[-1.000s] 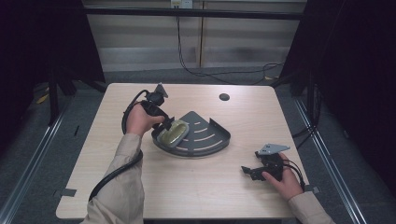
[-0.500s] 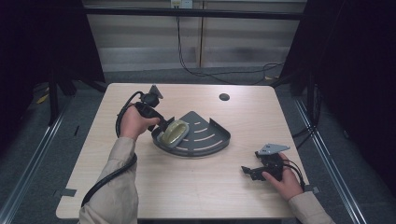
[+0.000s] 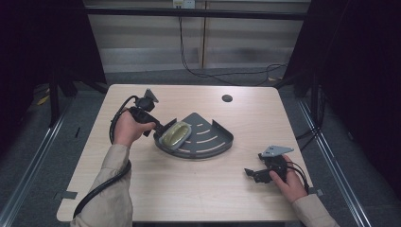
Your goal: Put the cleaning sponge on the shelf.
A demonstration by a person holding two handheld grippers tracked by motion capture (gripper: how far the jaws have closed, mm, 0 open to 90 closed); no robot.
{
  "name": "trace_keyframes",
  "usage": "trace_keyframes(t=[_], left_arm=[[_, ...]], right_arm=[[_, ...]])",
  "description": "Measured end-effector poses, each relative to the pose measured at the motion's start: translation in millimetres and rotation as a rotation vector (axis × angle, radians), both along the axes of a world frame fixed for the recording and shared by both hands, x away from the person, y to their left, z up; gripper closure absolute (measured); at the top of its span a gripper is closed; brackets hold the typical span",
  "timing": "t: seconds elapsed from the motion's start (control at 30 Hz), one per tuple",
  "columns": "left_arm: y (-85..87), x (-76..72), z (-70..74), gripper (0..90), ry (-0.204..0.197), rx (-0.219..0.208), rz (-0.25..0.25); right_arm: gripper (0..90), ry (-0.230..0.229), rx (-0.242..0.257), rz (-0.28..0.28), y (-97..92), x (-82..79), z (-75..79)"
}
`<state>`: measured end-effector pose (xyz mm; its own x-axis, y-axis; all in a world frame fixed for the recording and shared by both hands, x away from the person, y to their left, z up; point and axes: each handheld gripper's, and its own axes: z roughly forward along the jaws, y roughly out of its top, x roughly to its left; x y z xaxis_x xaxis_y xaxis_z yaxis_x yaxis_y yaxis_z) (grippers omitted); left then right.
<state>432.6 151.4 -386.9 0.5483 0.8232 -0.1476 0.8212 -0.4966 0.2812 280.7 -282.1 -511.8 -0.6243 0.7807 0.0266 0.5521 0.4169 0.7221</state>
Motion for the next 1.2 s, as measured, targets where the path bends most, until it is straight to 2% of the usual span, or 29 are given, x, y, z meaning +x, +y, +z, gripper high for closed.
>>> trace_keyframes(t=[0.47,0.97,1.2], left_arm=[[18.8,-12.4,-6.1,20.0,-0.009,-0.016,0.018],[33.1,-26.6,-22.8,19.7,-0.009,-0.040,0.017],[40.5,-32.6,-31.4,19.8,-0.011,-0.037,0.021]], right_arm=[[12.5,0.002,-0.001,0.000,-0.1,-0.2,0.1],[12.5,0.002,-0.001,0.000,0.0,-0.2,0.1],[12.5,0.002,-0.001,0.000,0.0,-0.2,0.1]])
